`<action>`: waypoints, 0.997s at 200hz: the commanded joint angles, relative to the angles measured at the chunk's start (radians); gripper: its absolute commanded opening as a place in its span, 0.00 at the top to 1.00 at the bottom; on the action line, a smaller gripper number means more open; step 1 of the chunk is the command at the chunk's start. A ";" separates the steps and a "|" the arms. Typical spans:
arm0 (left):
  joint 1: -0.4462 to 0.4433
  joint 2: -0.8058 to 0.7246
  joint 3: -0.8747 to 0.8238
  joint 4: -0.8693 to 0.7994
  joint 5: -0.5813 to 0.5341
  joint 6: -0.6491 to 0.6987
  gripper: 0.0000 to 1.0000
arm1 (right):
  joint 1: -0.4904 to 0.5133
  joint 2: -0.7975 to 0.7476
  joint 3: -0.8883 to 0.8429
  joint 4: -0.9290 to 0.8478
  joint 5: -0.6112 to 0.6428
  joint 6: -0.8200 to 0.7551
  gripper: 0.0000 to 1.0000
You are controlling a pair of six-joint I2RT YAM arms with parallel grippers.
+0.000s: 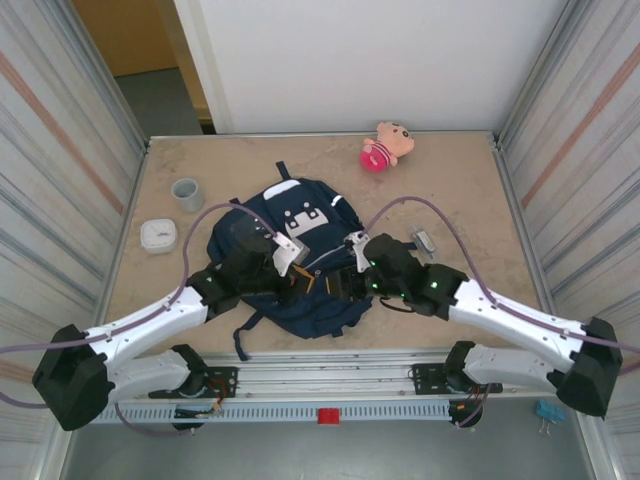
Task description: Pack books, pencil case, and school supplies into a backpack
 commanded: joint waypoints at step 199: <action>0.082 0.022 0.109 -0.077 0.218 -0.221 1.00 | 0.009 0.156 0.062 0.011 0.218 -0.329 1.00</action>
